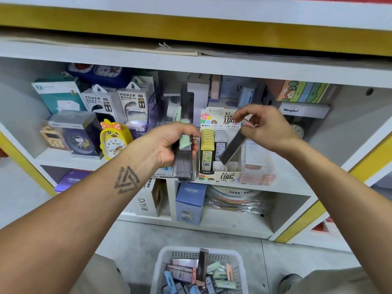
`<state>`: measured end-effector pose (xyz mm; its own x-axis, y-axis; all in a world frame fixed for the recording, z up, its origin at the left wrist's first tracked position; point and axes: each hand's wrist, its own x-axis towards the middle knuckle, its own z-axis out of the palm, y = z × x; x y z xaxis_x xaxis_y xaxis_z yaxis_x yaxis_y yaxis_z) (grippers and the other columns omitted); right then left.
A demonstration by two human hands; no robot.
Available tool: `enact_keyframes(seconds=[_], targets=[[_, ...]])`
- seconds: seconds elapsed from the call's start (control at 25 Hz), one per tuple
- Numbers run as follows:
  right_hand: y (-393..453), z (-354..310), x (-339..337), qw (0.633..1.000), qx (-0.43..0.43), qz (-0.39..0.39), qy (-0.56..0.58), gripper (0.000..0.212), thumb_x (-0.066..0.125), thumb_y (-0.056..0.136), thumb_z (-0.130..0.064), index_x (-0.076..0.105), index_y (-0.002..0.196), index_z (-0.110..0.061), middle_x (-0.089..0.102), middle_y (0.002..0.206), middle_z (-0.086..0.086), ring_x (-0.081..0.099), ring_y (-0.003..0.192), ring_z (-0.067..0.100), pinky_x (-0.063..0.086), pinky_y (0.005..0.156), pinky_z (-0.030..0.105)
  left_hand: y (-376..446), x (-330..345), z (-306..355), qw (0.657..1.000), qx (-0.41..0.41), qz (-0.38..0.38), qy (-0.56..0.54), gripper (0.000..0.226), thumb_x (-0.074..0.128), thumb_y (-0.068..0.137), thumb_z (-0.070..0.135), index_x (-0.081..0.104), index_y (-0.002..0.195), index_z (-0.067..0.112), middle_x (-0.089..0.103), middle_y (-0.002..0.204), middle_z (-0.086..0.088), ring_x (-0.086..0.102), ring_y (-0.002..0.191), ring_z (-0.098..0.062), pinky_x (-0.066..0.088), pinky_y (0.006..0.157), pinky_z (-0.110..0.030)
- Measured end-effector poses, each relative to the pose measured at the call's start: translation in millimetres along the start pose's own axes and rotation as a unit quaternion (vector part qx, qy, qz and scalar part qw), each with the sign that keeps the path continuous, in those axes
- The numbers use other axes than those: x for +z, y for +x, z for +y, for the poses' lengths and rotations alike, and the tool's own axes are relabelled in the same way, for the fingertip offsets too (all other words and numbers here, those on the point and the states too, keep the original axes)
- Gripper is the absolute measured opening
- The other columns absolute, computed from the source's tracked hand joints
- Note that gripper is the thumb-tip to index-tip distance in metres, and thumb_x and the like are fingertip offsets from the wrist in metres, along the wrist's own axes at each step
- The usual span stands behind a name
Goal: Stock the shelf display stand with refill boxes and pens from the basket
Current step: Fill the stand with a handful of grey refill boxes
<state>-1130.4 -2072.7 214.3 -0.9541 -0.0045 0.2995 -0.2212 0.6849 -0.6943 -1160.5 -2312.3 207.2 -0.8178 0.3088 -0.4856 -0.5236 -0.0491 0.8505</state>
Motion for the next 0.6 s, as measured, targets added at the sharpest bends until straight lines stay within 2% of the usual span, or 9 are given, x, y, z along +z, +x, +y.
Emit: enact_keyframes(seconds=[0.08, 0.16, 0.24, 0.36, 0.52, 0.6], targets=[[-0.6, 0.2, -0.8, 0.997, 0.013, -0.013, -0.075, 0.019, 0.068, 0.084, -0.009, 0.074, 0.088, -0.027, 0.069, 0.085, -0.005, 0.053, 0.063, 0.004, 0.044, 0.064, 0.021, -0.5, 1.7, -0.2, 1.0, 0.002, 0.0, 0.004, 0.043, 0.066, 0.081, -0.001, 0.066, 0.041, 0.014, 0.059, 0.055, -0.008, 0.057, 0.046, -0.018, 0.049, 0.044, -0.024], [-2.1, -0.3, -0.7, 0.995, 0.032, -0.036, -0.083, 0.005, 0.079, 0.081, -0.02, 0.075, 0.082, -0.022, 0.067, 0.073, -0.006, 0.056, 0.062, 0.005, 0.045, 0.062, 0.022, -0.8, 3.7, -0.6, 1.0, 0.002, 0.001, 0.005, 0.041, 0.065, 0.082, -0.001, 0.066, 0.043, 0.012, 0.058, 0.056, -0.008, 0.057, 0.046, -0.018, 0.049, 0.044, -0.023], [-3.6, -1.9, -2.2, 0.995, 0.047, -0.063, -0.058, 0.016, 0.087, 0.075, -0.032, 0.076, 0.082, -0.023, 0.066, 0.067, -0.008, 0.059, 0.061, 0.005, 0.049, 0.061, 0.021, -1.9, 6.9, -1.1, 1.0, 0.0, 0.001, 0.001, 0.035, 0.066, 0.082, -0.002, 0.065, 0.049, 0.01, 0.058, 0.057, -0.009, 0.056, 0.047, -0.019, 0.049, 0.043, -0.024], [-3.9, -4.9, -3.5, 0.994, 0.048, -0.091, -0.025, 0.02, 0.087, 0.075, -0.028, 0.076, 0.092, -0.028, 0.073, 0.076, -0.009, 0.068, 0.073, 0.004, 0.056, 0.075, 0.021, -2.8, 11.0, -2.1, 1.0, -0.003, -0.002, 0.0, 0.03, 0.065, 0.082, -0.002, 0.064, 0.055, 0.01, 0.057, 0.058, -0.009, 0.055, 0.049, -0.019, 0.049, 0.044, -0.023], [1.2, -1.5, -1.5, 0.995, -0.001, -0.002, -0.102, 0.012, 0.081, 0.082, -0.031, 0.075, 0.089, -0.025, 0.068, 0.076, -0.013, 0.061, 0.069, 0.0, 0.044, 0.062, 0.015, -2.9, 13.9, -2.1, 1.0, -0.01, -0.01, 0.004, 0.02, 0.066, 0.082, -0.002, 0.06, 0.066, 0.01, 0.056, 0.06, -0.008, 0.055, 0.048, -0.018, 0.048, 0.044, -0.023], [2.8, 0.3, -0.3, 0.993, -0.009, 0.019, -0.113, 0.014, 0.08, 0.084, -0.03, 0.075, 0.096, -0.024, 0.065, 0.074, -0.013, 0.061, 0.067, 0.003, 0.045, 0.062, 0.019, -2.4, 14.0, -2.5, 1.0, -0.013, -0.014, 0.001, 0.021, 0.066, 0.082, -0.002, 0.06, 0.066, 0.01, 0.056, 0.059, -0.008, 0.055, 0.047, -0.018, 0.048, 0.043, -0.023]])
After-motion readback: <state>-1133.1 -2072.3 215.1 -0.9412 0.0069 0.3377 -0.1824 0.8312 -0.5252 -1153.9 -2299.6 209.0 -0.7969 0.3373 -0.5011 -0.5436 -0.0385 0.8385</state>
